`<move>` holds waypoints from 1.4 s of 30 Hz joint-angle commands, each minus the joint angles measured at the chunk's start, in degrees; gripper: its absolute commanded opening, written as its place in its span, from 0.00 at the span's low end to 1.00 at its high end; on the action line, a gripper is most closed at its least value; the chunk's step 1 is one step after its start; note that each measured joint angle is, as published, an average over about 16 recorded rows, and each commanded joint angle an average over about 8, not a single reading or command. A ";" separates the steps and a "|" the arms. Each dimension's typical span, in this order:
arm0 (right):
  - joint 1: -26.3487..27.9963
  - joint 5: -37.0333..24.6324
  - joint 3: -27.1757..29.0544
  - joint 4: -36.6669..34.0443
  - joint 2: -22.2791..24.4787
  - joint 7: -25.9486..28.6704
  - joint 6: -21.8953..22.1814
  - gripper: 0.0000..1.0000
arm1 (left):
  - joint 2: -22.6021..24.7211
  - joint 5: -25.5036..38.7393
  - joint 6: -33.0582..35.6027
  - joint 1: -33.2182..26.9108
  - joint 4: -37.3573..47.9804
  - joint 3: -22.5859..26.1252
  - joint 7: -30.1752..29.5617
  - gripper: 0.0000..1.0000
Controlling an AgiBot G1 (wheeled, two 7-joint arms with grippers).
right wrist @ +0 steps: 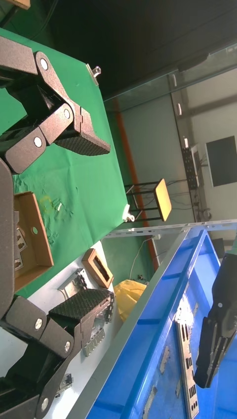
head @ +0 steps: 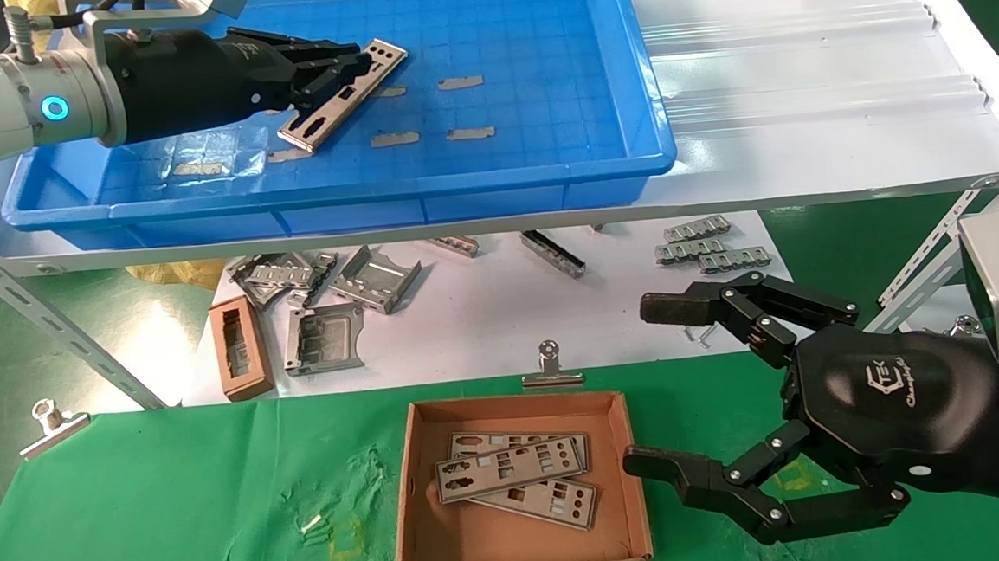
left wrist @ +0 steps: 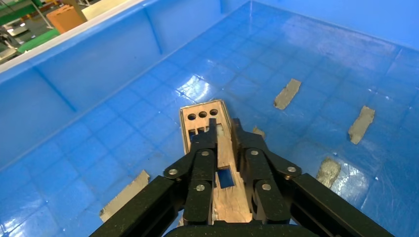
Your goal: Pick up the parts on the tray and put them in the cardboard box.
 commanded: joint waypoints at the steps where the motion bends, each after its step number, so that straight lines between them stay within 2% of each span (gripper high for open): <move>1: 0.00 0.00 0.00 0.00 0.00 0.00 0.00 1.00 | 0.03 0.08 0.03 -0.02 0.02 0.06 0.25 1.00; 22: 0.00 0.00 0.00 0.00 0.00 0.00 0.00 1.00 | 0.97 -0.48 -2.52 0.89 1.83 -0.33 -1.69 1.00; 23: 0.00 0.00 0.00 0.00 0.00 0.00 0.00 1.00 | 1.05 -0.53 -2.77 0.99 1.89 -0.36 -1.84 0.97; 24: 0.00 0.00 0.00 0.00 0.00 0.00 0.00 1.00 | 1.13 -0.58 -3.01 1.08 1.93 -0.40 -2.00 0.86; 30: 0.00 0.00 0.00 0.00 0.00 0.00 0.00 1.00 | 1.38 -0.82 -3.97 1.42 1.88 -0.56 -2.64 0.11; 31: 0.00 0.00 0.00 0.00 0.00 0.00 0.00 1.00 | 1.39 -0.84 -4.04 1.44 1.84 -0.58 -2.72 0.02; 42: 0.00 0.00 0.00 0.00 0.00 0.00 0.00 1.00 | 1.44 -0.64 -4.83 1.58 1.37 -0.43 -3.01 0.00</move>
